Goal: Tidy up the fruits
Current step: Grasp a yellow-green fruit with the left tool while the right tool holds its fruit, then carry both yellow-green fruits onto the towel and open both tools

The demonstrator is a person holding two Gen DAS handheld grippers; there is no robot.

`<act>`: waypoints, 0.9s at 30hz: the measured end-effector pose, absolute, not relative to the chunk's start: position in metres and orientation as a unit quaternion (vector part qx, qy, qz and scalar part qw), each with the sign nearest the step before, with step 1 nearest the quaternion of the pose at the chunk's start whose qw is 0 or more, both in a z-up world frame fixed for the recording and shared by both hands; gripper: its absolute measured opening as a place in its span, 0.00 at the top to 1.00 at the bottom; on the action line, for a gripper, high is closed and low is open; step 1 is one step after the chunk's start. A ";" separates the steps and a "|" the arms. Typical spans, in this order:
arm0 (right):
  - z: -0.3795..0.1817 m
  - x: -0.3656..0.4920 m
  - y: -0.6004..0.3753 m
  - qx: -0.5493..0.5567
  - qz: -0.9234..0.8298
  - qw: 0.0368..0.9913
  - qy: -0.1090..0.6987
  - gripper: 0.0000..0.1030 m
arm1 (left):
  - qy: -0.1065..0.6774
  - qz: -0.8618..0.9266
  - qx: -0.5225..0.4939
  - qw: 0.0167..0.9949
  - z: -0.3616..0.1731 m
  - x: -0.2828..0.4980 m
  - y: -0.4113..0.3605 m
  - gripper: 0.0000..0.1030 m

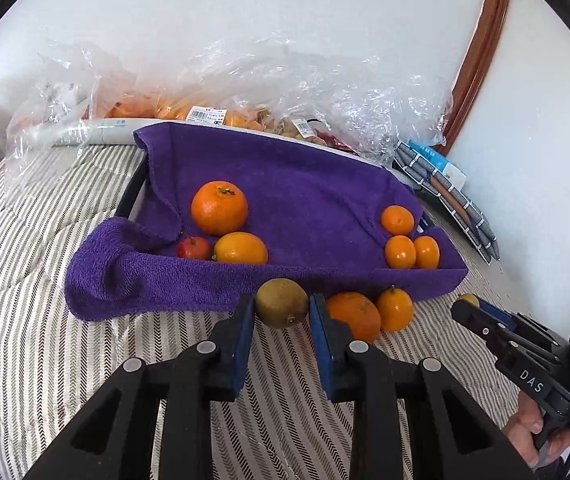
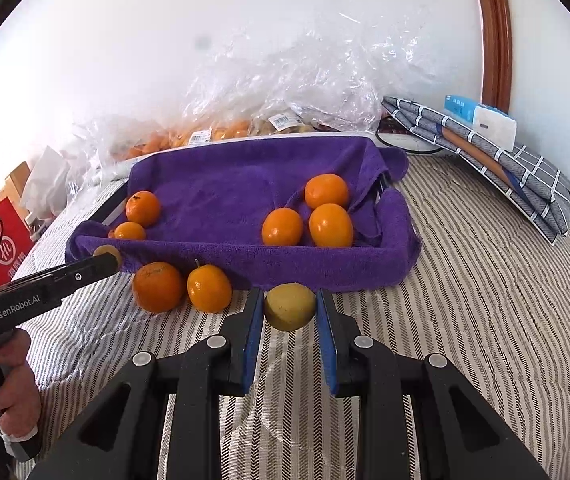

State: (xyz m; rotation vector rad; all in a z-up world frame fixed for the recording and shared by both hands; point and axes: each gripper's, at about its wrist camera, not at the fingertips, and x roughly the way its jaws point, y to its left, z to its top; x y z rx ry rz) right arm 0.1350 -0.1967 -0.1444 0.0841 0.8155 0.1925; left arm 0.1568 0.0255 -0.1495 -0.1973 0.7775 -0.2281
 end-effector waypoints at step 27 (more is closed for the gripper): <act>-0.134 0.124 -0.205 0.057 0.093 0.929 0.355 0.74 | 0.305 -0.072 -0.119 0.942 -0.124 0.142 0.043 0.74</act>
